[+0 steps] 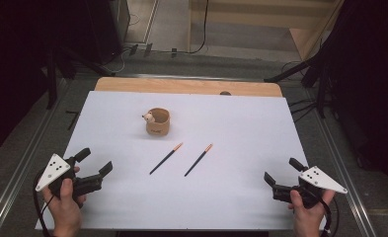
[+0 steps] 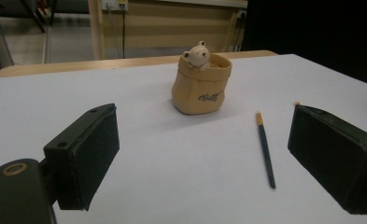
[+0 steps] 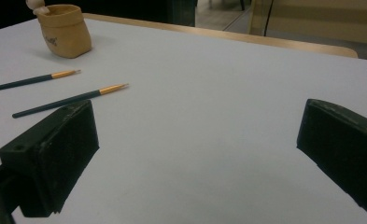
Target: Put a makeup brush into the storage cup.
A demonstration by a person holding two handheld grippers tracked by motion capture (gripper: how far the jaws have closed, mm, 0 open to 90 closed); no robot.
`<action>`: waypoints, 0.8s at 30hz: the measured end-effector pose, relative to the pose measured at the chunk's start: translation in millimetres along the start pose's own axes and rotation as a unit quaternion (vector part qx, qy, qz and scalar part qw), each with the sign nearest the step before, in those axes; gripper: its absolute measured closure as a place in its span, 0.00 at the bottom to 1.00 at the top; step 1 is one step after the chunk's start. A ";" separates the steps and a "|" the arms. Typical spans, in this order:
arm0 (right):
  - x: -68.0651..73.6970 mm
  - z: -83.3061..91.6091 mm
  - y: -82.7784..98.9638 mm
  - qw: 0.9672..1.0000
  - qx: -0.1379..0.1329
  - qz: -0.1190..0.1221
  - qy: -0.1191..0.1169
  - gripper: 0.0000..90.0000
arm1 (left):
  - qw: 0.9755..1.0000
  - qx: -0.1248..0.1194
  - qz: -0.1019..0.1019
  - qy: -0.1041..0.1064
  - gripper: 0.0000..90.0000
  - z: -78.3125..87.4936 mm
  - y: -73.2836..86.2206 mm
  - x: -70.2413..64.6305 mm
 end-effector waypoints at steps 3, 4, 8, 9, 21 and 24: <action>-0.3 1.5 -0.7 1.000 -0.001 0.000 0.002 0.00 | 1.000 0.002 -0.006 0.014 0.10 -7.8 -3.4 -7.5; -0.3 1.7 -1.4 1.000 -0.003 0.000 0.003 0.00 | 1.000 0.006 -0.014 0.024 0.10 -13.8 -5.5 -12.5; 0.4 2.0 -2.6 1.000 -0.004 0.001 0.004 0.00 | 0.999 0.010 -0.019 0.036 0.10 -22.4 -8.7 -19.7; 1.2 1.8 -2.6 1.000 -0.003 0.000 0.004 0.00 | 0.999 0.013 -0.021 0.039 0.10 -25.3 -9.4 -21.4; 2.8 -2.0 -1.7 1.000 0.003 0.004 -0.003 0.00 | 0.997 0.036 -0.032 0.064 0.10 -56.4 -21.2 -38.9; 2.3 -1.5 -1.7 1.000 0.002 0.006 -0.004 0.00 | 0.996 0.040 -0.037 0.071 0.10 -63.6 -23.9 -45.8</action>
Point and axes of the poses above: each handheld gripper's, and its own axes: z roughly backward along the jaws, y roughly out of its underside, x roughly to its left, the point moved 4 cm from there along -z, roughly forward along the jaws, and after that the axes turned 15 degrees about -y, right-handed, at the moved point
